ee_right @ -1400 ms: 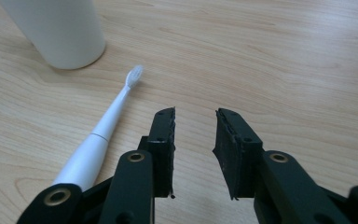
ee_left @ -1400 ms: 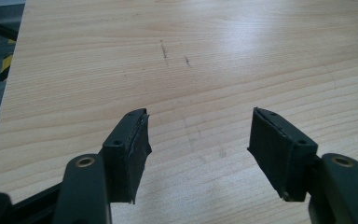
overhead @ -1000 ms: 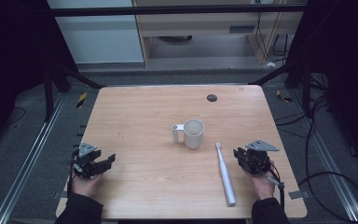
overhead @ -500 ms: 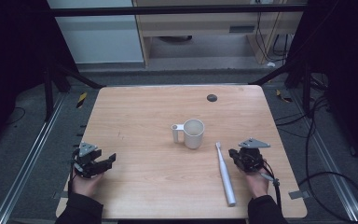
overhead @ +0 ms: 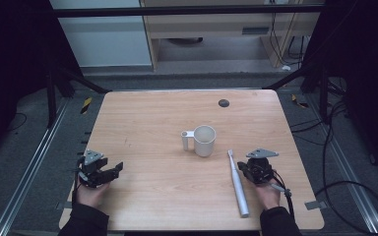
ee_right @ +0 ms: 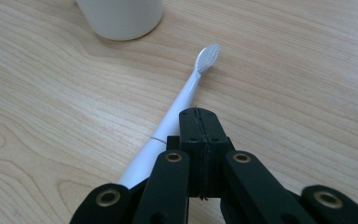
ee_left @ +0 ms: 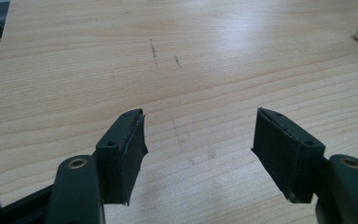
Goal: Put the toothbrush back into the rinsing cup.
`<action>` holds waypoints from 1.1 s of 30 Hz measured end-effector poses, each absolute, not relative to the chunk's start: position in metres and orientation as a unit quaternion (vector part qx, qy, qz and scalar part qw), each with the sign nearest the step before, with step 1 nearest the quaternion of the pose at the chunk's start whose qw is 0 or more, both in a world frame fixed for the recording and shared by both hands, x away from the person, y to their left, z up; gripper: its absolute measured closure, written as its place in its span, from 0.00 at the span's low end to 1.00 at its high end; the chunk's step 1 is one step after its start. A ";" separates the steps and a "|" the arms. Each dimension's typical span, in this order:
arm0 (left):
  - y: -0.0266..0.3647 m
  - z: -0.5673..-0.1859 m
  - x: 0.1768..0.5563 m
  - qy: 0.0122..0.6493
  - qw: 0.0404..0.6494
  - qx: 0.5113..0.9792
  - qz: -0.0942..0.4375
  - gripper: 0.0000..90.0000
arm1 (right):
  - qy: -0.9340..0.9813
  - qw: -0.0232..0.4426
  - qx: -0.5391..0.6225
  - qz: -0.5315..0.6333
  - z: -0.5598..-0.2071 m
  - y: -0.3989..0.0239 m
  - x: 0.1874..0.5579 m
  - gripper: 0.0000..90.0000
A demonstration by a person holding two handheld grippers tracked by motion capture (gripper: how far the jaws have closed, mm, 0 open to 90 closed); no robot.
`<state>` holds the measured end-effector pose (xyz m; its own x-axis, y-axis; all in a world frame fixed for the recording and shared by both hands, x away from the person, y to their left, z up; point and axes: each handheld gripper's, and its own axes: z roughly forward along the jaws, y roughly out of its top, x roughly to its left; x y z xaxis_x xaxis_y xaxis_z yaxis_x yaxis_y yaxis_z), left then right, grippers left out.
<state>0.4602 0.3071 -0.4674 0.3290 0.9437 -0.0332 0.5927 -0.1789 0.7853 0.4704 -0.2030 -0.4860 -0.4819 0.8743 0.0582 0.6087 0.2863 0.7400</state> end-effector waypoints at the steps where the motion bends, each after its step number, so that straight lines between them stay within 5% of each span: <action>1: 0.307 -0.468 0.461 0.526 0.363 0.730 0.240 0.36 | 0.781 0.182 0.475 0.362 -0.486 -0.203 0.470 1.00; 33: 0.306 -0.468 0.461 0.526 0.359 0.734 0.238 0.36 | 0.803 0.157 0.458 0.346 -0.493 -0.193 0.471 1.00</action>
